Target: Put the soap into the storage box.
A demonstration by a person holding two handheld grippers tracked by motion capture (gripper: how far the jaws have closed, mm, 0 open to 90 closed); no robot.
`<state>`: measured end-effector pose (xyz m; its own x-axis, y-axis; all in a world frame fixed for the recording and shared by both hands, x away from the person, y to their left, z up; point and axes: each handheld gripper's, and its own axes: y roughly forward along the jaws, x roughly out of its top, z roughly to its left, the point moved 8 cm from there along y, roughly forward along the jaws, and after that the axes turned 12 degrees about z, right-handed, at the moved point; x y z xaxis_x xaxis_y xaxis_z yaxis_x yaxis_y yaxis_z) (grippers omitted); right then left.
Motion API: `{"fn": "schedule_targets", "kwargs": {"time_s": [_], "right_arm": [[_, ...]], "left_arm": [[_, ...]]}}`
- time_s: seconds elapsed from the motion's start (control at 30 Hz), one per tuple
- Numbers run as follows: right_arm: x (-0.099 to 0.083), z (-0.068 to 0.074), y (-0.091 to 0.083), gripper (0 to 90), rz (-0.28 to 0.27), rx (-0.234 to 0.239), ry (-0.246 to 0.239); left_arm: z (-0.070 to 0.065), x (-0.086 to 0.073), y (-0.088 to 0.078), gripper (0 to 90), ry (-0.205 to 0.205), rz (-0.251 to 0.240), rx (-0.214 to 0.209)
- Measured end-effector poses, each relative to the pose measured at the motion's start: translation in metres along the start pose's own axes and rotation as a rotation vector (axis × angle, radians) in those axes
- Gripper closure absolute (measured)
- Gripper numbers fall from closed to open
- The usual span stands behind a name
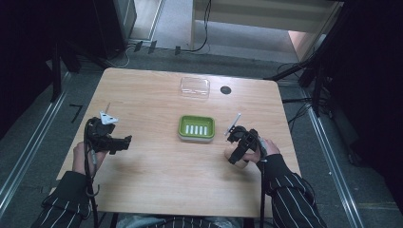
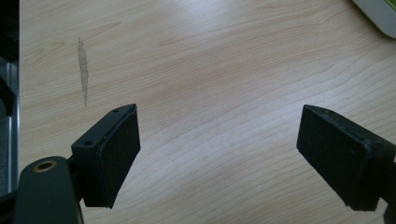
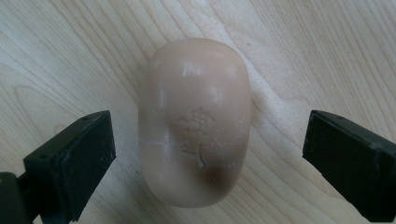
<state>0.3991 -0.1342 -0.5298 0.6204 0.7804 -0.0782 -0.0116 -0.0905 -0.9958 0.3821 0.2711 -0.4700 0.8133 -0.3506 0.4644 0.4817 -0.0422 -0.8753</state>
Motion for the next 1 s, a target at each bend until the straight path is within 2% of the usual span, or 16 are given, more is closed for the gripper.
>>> {"fn": "schedule_targets", "kwargs": {"time_s": [0.3,0.43,0.7,0.73,1.0], "right_arm": [[0.001,0.001,0.003,13.9,0.008,0.001,-0.004],[0.001,0.003,0.006,14.7,0.019,0.006,-0.006],[0.003,0.005,0.010,22.8,0.027,0.003,-0.005],[0.003,0.005,0.011,25.8,0.029,0.004,-0.005],[0.003,0.006,0.015,30.1,0.045,0.010,-0.010]], "left_arm": [[0.000,0.000,0.000,14.2,0.000,0.001,0.000],[0.000,0.000,0.000,14.3,0.001,0.000,0.000],[0.000,0.000,0.000,14.3,0.001,0.000,0.001],[0.000,0.000,0.000,14.3,0.001,-0.001,0.001],[0.000,0.000,0.000,14.3,0.000,0.001,0.000]]}}
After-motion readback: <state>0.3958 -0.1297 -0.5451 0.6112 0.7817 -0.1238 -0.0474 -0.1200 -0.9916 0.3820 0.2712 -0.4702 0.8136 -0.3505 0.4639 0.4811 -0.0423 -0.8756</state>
